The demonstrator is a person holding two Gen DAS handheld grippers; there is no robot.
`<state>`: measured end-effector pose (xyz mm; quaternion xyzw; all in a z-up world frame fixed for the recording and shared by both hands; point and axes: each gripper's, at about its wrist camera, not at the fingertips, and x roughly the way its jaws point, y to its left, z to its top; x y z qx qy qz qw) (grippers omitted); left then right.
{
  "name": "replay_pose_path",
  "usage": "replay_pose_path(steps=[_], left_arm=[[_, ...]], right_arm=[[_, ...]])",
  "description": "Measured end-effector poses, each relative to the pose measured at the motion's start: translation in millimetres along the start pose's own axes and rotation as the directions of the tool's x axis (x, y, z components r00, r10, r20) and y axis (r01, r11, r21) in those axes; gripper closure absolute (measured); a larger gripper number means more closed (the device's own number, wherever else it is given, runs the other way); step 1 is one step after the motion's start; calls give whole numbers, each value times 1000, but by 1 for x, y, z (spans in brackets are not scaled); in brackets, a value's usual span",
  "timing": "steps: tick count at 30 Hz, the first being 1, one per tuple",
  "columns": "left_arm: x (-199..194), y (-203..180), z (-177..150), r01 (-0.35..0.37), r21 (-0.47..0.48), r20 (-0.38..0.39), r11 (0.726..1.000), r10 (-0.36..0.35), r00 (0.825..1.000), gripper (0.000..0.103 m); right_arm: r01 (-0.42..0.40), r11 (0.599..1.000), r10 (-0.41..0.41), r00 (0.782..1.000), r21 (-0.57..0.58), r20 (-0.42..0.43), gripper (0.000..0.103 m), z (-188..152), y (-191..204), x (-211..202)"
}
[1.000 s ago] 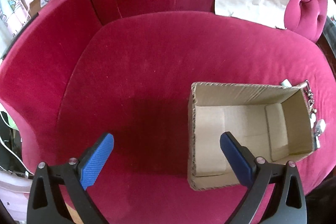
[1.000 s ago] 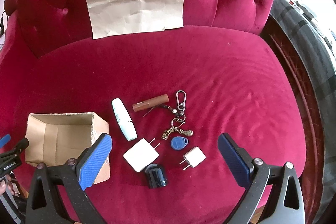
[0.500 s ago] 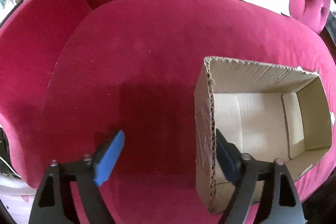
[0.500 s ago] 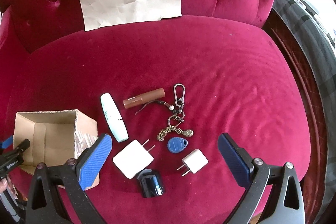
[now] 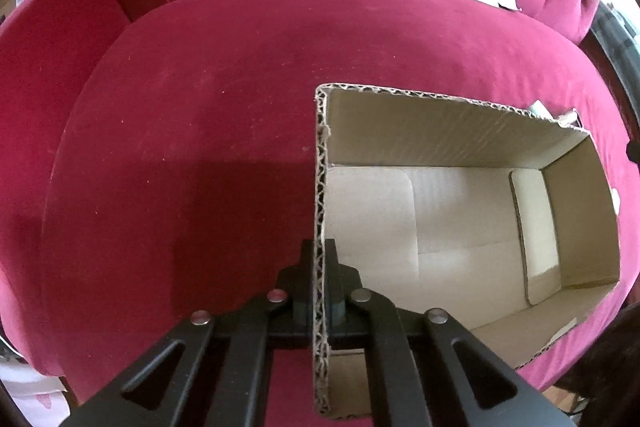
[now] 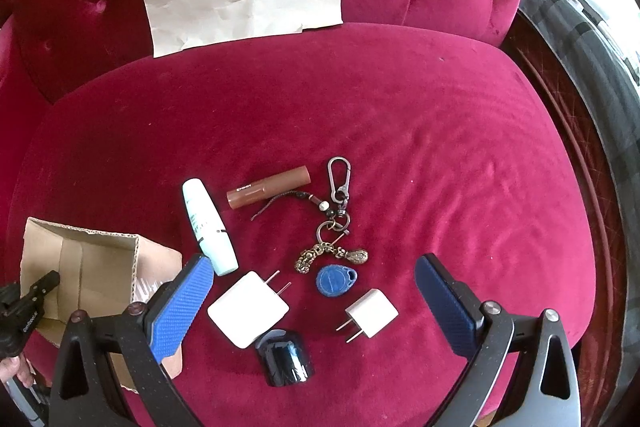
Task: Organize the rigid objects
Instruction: 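Reach the right tool to the small white plug charger and grasp it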
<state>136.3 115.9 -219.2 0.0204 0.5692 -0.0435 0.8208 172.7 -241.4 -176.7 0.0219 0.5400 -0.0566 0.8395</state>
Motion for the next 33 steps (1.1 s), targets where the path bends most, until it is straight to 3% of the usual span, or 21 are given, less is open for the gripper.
replay_pose_path(steps=[15,33], left_arm=[[12,-25,8,-44,-7,12,999,44,999,100],[12,-27,7,-49,-10,11,999,49,999,99]], right_arm=[[-7,1000,6,1000,-7,-31,0,-6,-1,2],[75,996,-68,989,50,-134,0,-25,-35,24]])
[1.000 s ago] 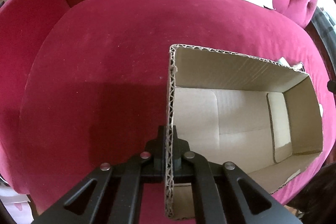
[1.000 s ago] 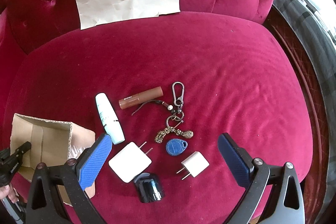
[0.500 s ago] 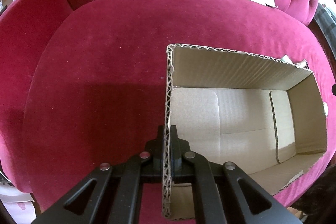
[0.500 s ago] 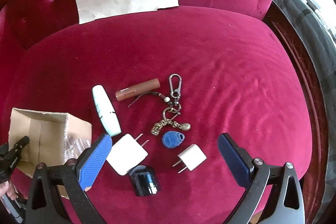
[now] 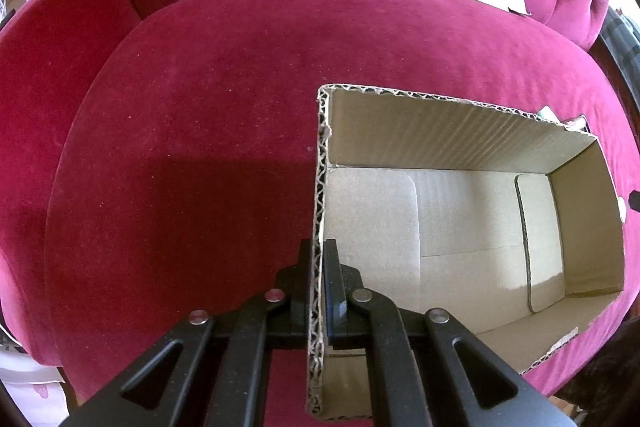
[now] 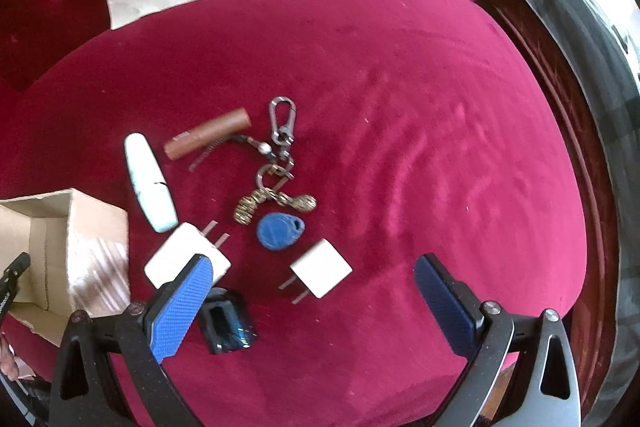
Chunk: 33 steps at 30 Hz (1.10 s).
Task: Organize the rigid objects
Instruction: 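Reach the right tool to the small white plug charger and grasp it, then lift the white plug charger with the right tool toward the box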
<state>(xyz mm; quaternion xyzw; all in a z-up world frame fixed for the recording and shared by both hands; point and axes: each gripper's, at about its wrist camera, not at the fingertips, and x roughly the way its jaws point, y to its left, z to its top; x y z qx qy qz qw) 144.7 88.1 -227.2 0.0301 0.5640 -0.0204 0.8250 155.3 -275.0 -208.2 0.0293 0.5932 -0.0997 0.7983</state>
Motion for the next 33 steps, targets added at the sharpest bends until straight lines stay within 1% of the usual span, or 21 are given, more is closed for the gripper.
replay_pose_path(steps=[5,9,16,19,22,24,25,26,27,33], left_arm=[[1,-2,1,-5,2,1,1000,5,1000,98],[1,-3,1,-7,7,2,1000,7,1000,98],[1,-4,-1,-12,10,1,1000,12,1000,98],[1,-5,-1,-11,6,0,1000,11,1000,98],[0,-5,-1,-11,10,0,1000,11,1000,98],[0,-4,0,-8,3,-1,1000,8,1000,98],[0,-4,0,-9,4,-1,1000,9,1000,98],[0,-4,0,-12,6,-2,1000,12,1000,98],[0,-4,1,-14,6,-3,1000,14,1000,98],[0,-6,2,-16,4,-11,1000,16,1000,98]], right_arm=[[7,1000,-6,998,19,-58,1,-6,-8,18],[12,1000,-10,997,27,-71,1,-7,-14,28],[-4,999,9,996,48,-93,2,-7,-18,47],[-16,998,21,995,57,-93,10,-4,-19,55],[-30,998,35,995,61,-96,22,1,-21,66],[-46,997,53,994,67,-100,37,1,-19,70],[-58,996,65,993,68,-102,42,1,-18,72],[-69,995,76,992,68,-101,59,3,-15,73],[-70,996,76,993,62,-92,61,2,-13,73],[-60,997,64,995,48,-76,61,1,-9,74]])
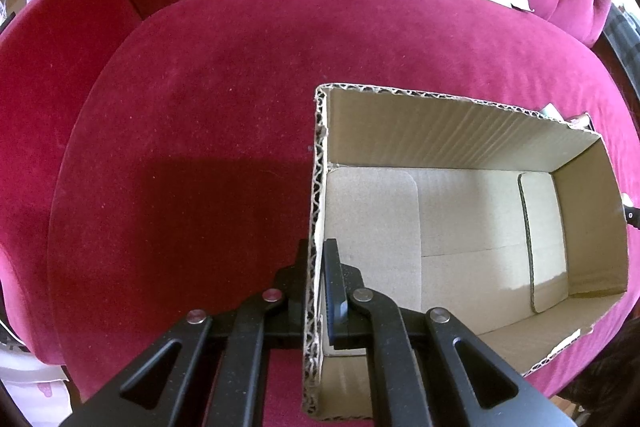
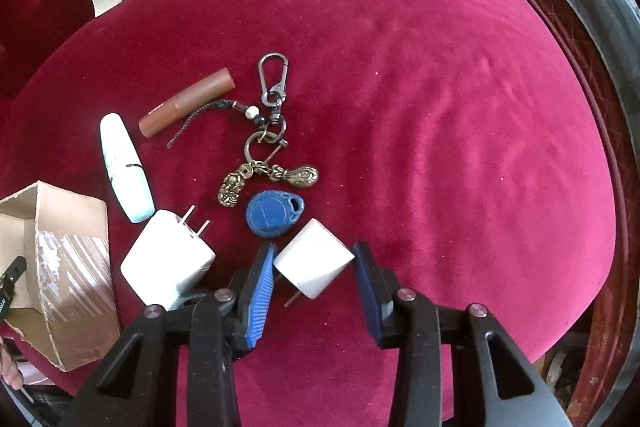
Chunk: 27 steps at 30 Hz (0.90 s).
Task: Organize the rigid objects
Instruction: 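Lift the white plug charger with the right tool toward the box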
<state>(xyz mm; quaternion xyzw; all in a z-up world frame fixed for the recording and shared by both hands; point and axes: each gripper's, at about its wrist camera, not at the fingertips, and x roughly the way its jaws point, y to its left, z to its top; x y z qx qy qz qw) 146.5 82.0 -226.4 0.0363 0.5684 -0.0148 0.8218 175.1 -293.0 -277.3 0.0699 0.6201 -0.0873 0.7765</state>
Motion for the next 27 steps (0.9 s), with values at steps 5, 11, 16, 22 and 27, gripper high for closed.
replay_pose_path(steps=[5,11,16,22,27], left_arm=[[-1,-3,-1,-5,6,7,1000,5,1000,98],[-3,-6,-3,-12,12,9,1000,12,1000,98],[-4,-6,-3,-12,4,11,1000,12,1000,98],[-4,-7,-4,-16,-1,13,1000,16,1000,98],[-6,-8,-6,-23,-4,19,1000,23,1000,97]], right_arm=[[6,1000,-6,1000,-1,12,61,-1,-1,-6],[-9,1000,9,1000,-1,22,61,-6,4,-33],[-9,1000,10,999,-15,44,61,-4,2,-54],[-4,999,7,997,-38,76,61,-3,11,-73],[-11,999,16,995,-53,96,61,-3,20,-83]])
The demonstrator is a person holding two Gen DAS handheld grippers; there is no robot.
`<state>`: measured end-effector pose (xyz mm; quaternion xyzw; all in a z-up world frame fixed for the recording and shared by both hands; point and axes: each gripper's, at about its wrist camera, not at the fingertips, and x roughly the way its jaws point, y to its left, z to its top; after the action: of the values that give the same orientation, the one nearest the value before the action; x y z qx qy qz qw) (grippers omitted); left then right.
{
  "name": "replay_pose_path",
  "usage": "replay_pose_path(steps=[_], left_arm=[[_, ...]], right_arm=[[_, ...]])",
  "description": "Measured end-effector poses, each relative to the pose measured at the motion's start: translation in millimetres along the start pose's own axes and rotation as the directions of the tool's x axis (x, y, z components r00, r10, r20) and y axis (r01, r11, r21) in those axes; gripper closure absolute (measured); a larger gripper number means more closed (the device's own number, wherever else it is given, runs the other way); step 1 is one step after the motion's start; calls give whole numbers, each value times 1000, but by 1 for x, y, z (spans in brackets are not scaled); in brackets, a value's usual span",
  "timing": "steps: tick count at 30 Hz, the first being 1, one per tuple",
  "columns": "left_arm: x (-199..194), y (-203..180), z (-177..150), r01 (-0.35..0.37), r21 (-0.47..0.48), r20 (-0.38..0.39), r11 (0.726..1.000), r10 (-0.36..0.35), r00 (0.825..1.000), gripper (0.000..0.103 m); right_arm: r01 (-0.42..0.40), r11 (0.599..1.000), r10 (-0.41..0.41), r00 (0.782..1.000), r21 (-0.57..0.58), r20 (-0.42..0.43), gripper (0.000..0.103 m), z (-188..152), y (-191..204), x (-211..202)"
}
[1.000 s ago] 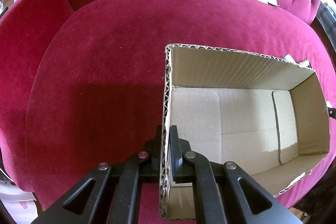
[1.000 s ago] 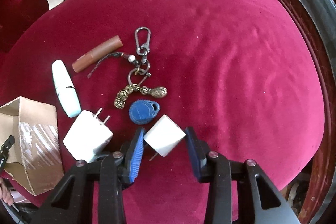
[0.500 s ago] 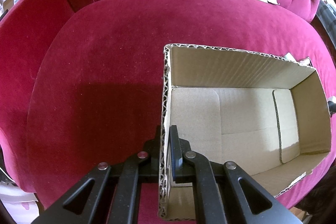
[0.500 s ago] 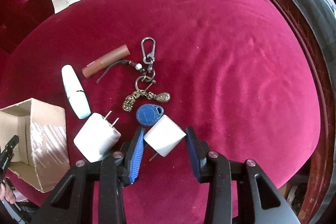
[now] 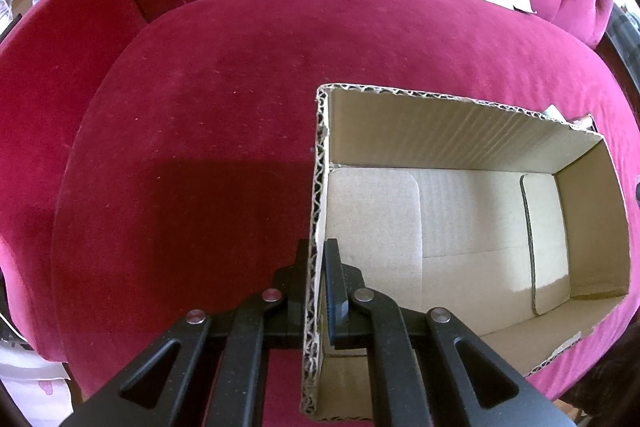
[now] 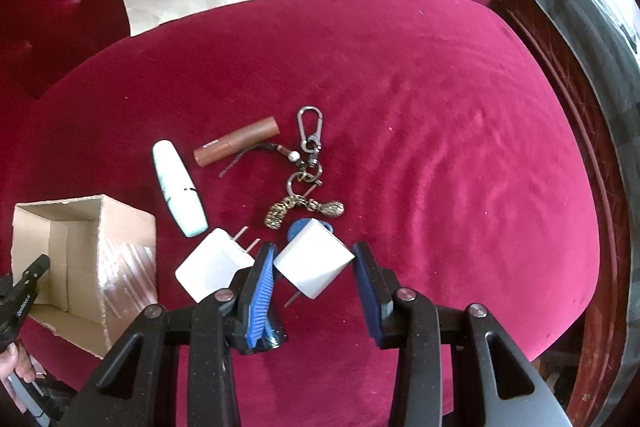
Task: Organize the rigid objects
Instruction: 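Lift the white plug charger with the right tool toward the box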
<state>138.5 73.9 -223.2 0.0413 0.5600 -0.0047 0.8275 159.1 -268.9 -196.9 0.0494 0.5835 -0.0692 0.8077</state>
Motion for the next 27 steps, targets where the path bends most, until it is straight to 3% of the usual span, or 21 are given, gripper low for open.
replay_pose_path(steps=[27], left_arm=[[-4,-6,-12,-16,-31,15,999,17,1000,97]], right_arm=[[-71,982,88,991,-175,96,61,-4,79,-36]])
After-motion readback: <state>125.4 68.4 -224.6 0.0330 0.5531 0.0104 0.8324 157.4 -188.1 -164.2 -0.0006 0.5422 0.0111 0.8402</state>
